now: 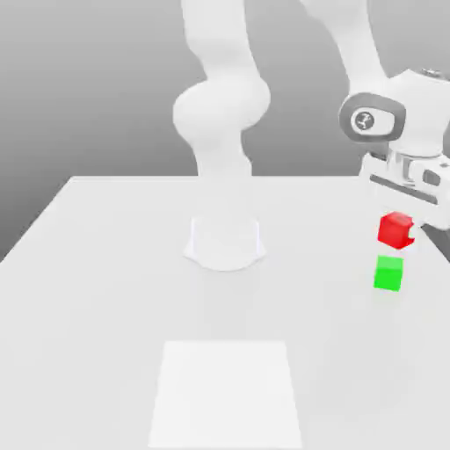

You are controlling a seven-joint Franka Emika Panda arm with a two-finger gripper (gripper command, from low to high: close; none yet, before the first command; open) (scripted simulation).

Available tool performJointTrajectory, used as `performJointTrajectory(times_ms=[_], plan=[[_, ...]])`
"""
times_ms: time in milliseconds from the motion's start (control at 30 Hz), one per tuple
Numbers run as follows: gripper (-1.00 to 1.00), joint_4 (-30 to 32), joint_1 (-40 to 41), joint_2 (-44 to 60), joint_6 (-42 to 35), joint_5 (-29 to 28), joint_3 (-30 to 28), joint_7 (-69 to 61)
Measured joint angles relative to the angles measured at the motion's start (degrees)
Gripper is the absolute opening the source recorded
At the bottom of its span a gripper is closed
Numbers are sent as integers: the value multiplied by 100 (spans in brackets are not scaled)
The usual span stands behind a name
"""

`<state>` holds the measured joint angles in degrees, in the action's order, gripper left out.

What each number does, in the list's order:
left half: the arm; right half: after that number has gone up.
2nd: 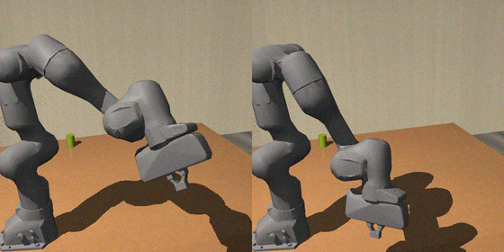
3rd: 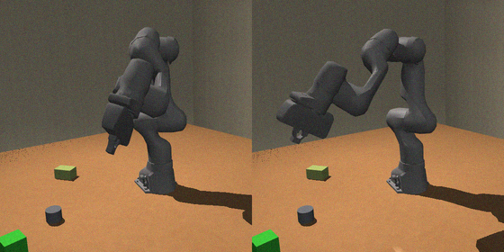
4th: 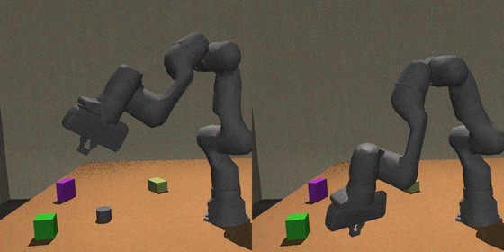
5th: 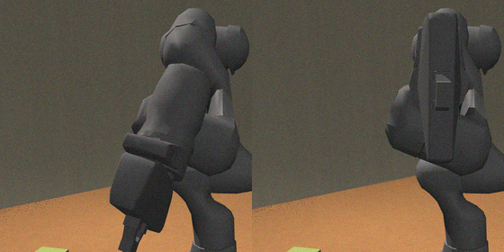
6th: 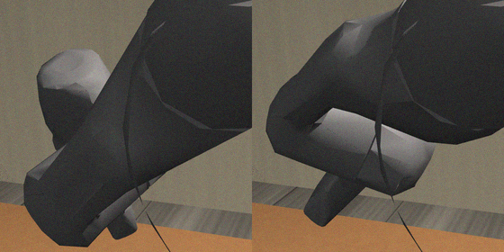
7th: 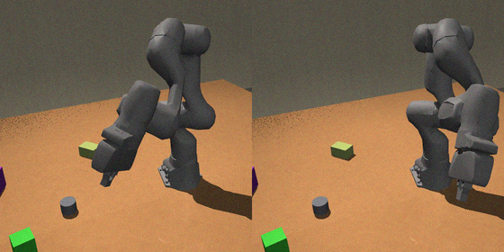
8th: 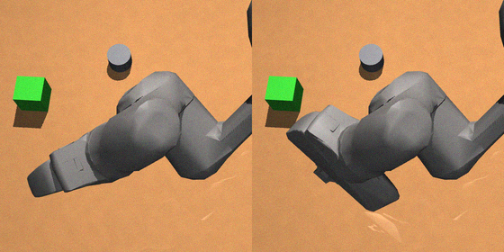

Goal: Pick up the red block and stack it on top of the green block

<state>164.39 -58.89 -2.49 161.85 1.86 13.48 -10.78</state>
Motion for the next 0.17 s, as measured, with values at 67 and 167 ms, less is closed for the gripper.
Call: performJointTrajectory(times_ms=[67, 167], plan=[[-100, -15, -15, 418, 394, -357, -95, 253], [100, -20, -9, 533, 500, -469, -122, 334]])
